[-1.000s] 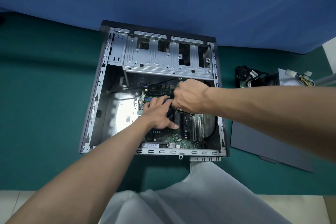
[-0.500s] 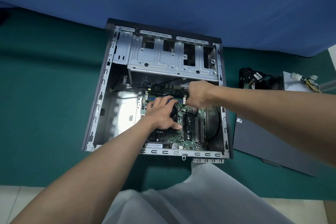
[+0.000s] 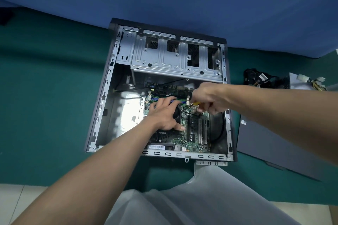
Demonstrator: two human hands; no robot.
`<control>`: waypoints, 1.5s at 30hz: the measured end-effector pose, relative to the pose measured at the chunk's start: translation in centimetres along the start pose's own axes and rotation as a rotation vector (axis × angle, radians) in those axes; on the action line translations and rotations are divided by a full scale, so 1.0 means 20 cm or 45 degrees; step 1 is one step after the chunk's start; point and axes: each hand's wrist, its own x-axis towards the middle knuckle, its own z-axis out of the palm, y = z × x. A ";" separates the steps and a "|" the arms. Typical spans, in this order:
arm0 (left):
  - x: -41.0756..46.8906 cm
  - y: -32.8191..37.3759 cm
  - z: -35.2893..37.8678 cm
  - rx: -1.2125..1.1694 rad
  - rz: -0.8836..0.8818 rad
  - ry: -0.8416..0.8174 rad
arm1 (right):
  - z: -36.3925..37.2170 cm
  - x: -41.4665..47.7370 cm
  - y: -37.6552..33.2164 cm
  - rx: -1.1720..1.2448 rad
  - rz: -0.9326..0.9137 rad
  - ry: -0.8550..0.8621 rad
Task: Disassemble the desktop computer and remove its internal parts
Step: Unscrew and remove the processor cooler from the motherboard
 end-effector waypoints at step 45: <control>-0.01 0.00 0.00 0.005 0.011 0.011 | 0.03 -0.02 0.04 -0.155 -0.218 0.263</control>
